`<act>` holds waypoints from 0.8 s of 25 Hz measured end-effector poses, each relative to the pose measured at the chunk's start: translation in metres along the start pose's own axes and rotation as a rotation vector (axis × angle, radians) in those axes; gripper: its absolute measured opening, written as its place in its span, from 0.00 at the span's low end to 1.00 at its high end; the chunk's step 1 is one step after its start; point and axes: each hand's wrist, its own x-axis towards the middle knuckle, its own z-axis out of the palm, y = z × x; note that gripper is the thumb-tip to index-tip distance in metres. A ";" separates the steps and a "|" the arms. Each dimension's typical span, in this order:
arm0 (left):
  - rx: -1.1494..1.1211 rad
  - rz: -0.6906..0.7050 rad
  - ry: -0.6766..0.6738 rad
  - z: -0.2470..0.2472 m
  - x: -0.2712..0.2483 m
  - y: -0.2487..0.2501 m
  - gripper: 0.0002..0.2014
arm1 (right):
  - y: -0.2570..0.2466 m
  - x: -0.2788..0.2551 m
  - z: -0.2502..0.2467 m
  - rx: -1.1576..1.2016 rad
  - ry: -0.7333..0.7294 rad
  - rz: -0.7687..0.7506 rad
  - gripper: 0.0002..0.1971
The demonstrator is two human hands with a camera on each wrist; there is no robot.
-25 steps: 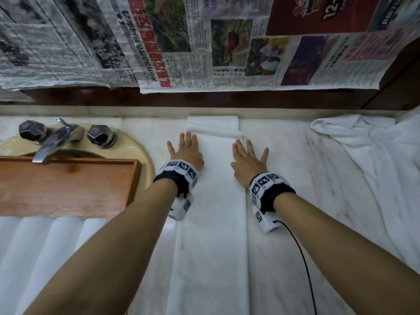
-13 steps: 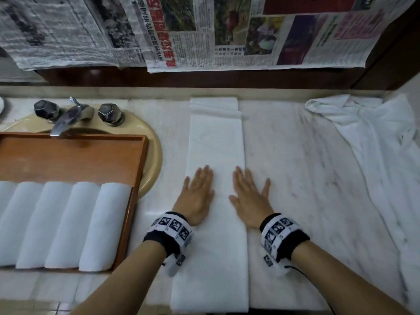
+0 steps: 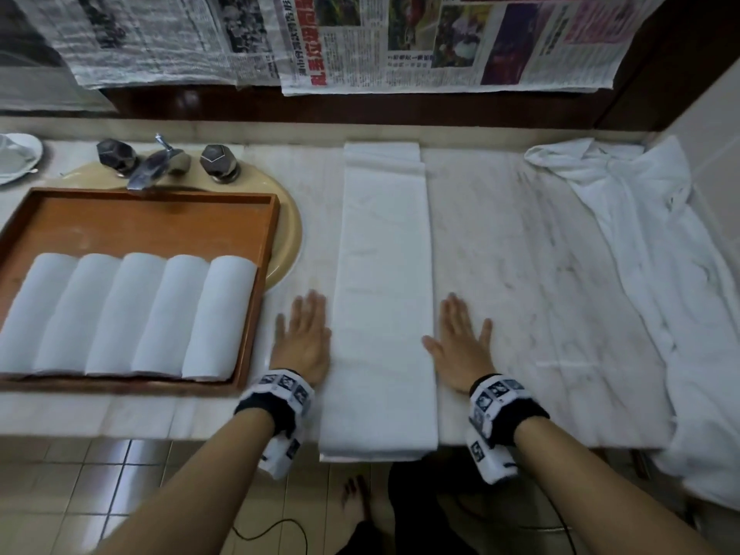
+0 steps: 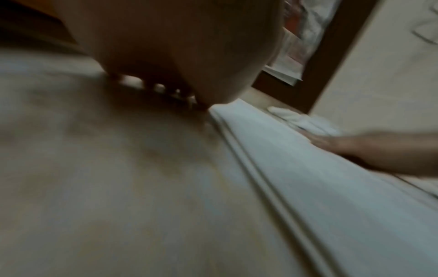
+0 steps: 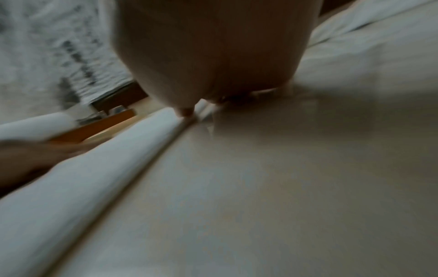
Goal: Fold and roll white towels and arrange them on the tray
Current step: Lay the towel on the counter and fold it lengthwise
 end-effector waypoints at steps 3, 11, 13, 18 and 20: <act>-0.051 -0.056 -0.005 -0.011 -0.010 -0.003 0.29 | 0.003 -0.014 -0.006 0.070 0.032 0.147 0.36; -0.037 -0.076 -0.018 0.014 -0.040 -0.017 0.30 | 0.004 -0.028 0.013 -0.034 0.005 0.102 0.34; -0.077 -0.048 0.019 0.011 -0.045 -0.014 0.30 | -0.001 -0.036 0.013 -0.052 0.039 0.117 0.35; 0.070 0.281 -0.075 0.027 -0.054 0.032 0.29 | -0.045 -0.046 0.041 -0.155 0.017 -0.149 0.33; 0.094 0.237 -0.104 0.020 -0.043 0.030 0.29 | -0.042 -0.036 0.034 -0.167 0.002 -0.121 0.33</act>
